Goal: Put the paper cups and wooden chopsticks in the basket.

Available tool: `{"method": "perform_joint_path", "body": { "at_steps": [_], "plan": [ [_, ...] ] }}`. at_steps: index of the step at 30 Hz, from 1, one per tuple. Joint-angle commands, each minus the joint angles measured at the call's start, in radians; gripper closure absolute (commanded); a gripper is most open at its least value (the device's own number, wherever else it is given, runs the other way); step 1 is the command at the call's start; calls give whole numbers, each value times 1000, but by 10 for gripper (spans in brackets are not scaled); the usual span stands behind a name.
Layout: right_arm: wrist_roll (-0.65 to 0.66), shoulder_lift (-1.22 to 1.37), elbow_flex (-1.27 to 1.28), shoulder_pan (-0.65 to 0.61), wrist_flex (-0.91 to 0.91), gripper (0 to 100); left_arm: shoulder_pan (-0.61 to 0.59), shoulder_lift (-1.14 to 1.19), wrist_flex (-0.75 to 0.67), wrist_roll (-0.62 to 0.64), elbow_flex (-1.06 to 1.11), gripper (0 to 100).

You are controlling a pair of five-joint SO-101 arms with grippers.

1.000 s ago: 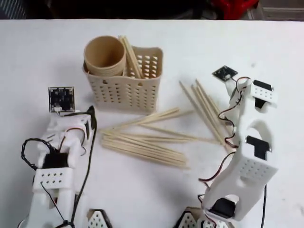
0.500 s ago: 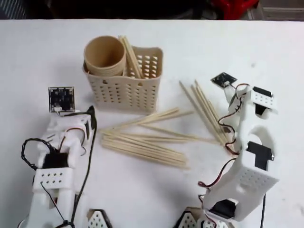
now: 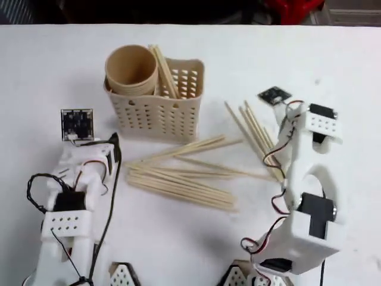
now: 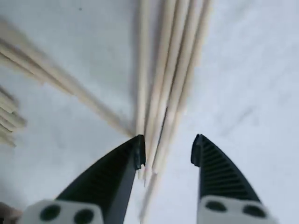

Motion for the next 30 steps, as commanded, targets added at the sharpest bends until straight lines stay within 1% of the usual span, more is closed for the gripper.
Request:
{"method": "perform_joint_path", "body": {
  "at_steps": [1,8,14,17,22,30],
  "plan": [
    [-12,-42,49,-18,-93,828,7,-19,-23,-12,-3,797],
    [-5,81,25,53,-234,828,7,-19,-23,-12,-3,797],
    [-8,269,-143,90,-236,829,7,-19,-23,-12,-3,797],
    [-8,314,-212,117,-213,842,7,-19,-23,-12,-3,797],
    [-8,318,-284,159,-160,974,7,-19,-23,-12,-3,797],
    [-6,312,-385,189,-44,981,7,-19,-23,-12,-3,797]
  ]
}}
